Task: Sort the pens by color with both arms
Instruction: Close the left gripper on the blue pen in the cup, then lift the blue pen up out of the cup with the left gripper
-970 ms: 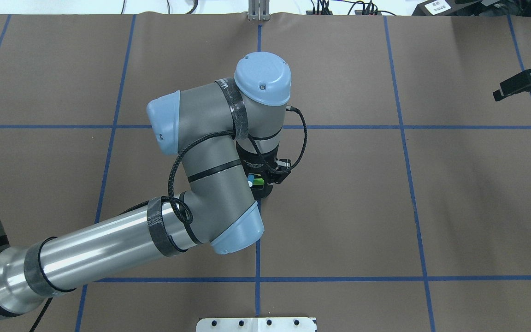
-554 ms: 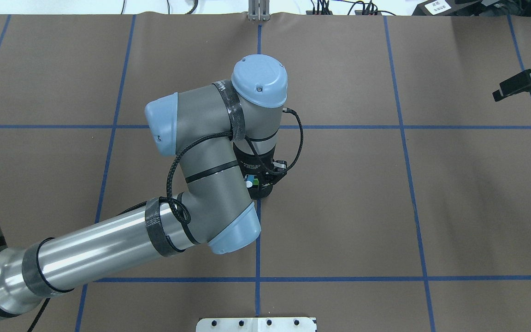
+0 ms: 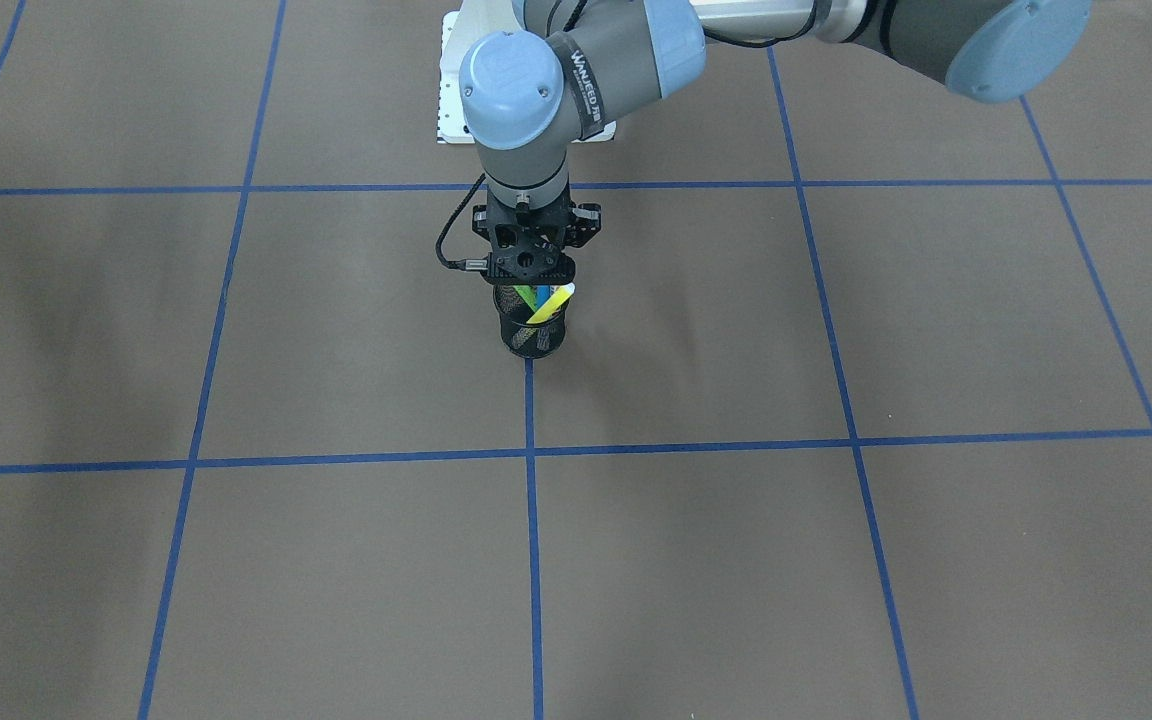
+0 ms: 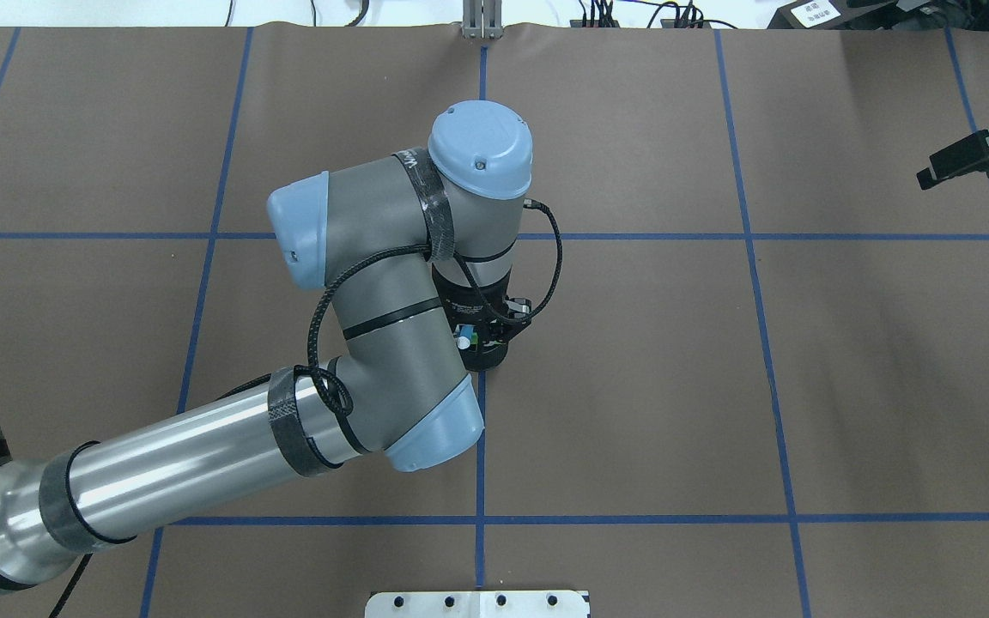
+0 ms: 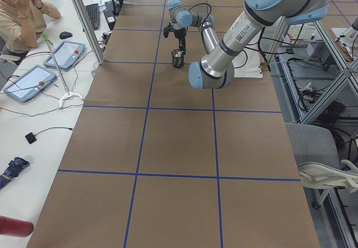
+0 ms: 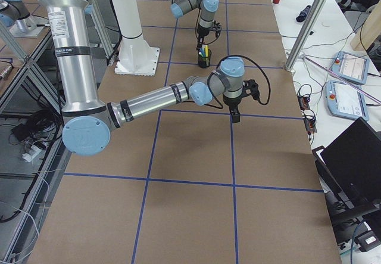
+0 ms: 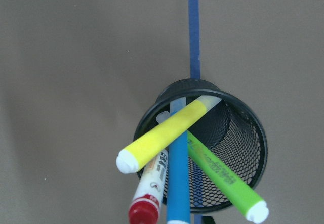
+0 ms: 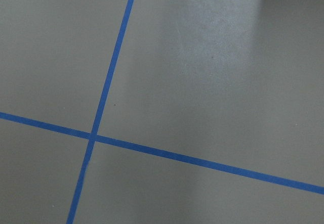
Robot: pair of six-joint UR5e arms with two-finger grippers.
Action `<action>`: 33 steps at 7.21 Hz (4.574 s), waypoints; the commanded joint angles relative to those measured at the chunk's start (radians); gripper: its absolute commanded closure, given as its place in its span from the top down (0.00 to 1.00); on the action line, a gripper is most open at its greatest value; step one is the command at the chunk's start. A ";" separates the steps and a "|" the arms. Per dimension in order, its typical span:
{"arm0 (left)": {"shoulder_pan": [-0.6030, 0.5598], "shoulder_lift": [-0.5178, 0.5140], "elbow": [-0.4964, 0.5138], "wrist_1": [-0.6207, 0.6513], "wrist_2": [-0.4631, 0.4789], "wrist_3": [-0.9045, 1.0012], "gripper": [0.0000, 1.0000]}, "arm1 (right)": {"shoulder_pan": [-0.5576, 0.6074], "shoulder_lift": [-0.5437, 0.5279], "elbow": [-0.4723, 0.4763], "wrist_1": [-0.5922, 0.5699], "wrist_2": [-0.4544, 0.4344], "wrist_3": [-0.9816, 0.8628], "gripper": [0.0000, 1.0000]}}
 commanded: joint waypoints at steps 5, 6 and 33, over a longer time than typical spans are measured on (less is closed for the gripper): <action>-0.023 0.000 0.018 -0.012 -0.006 -0.060 0.43 | -0.002 -0.001 0.000 0.000 0.000 0.000 1.00; -0.022 0.000 0.021 -0.023 -0.006 -0.062 0.42 | -0.002 -0.001 0.000 0.000 0.000 0.000 1.00; -0.011 0.026 -0.181 0.002 -0.011 -0.065 0.00 | -0.012 0.014 -0.023 0.002 -0.015 -0.003 1.00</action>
